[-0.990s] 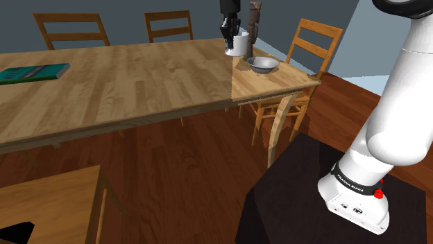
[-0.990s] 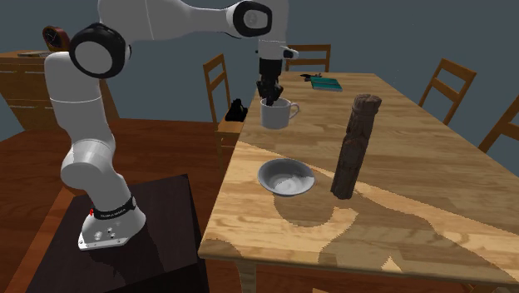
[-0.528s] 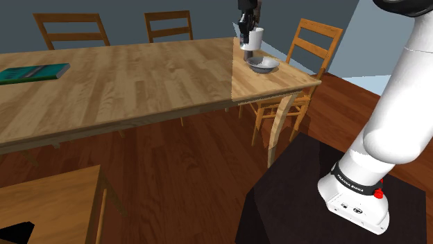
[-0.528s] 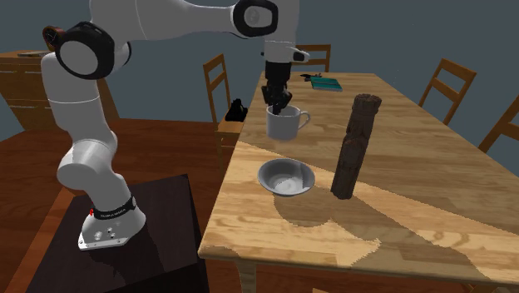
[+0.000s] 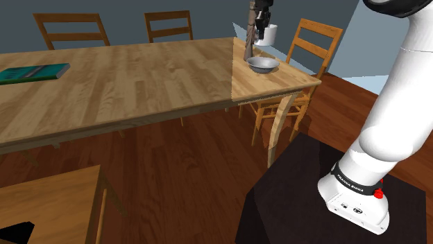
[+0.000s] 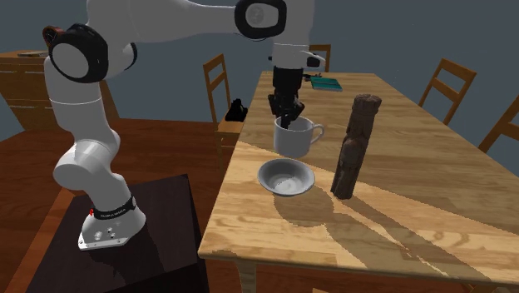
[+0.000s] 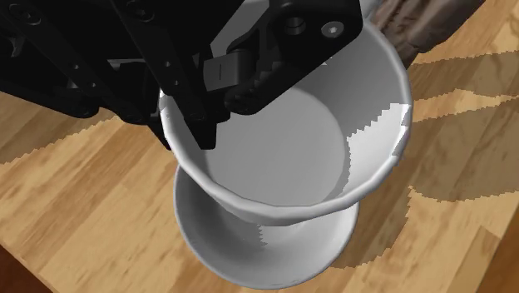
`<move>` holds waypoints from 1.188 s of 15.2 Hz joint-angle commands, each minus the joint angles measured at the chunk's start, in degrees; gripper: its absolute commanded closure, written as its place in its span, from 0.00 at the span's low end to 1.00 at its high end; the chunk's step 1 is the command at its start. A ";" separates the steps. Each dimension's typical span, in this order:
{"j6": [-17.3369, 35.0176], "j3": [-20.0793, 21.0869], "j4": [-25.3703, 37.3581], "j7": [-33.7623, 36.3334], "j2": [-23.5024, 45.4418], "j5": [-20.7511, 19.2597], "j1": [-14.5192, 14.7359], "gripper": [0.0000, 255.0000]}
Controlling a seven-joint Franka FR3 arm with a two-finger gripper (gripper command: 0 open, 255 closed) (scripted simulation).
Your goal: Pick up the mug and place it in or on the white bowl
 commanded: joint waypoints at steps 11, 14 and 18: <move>9.06 -0.38 -9.75 -0.36 -0.80 -0.14 -0.56 1.00; 11.38 -0.37 -12.14 -0.16 -0.87 -0.18 -0.55 1.00; 12.54 -0.36 -13.30 -0.06 -0.86 -0.19 -0.54 1.00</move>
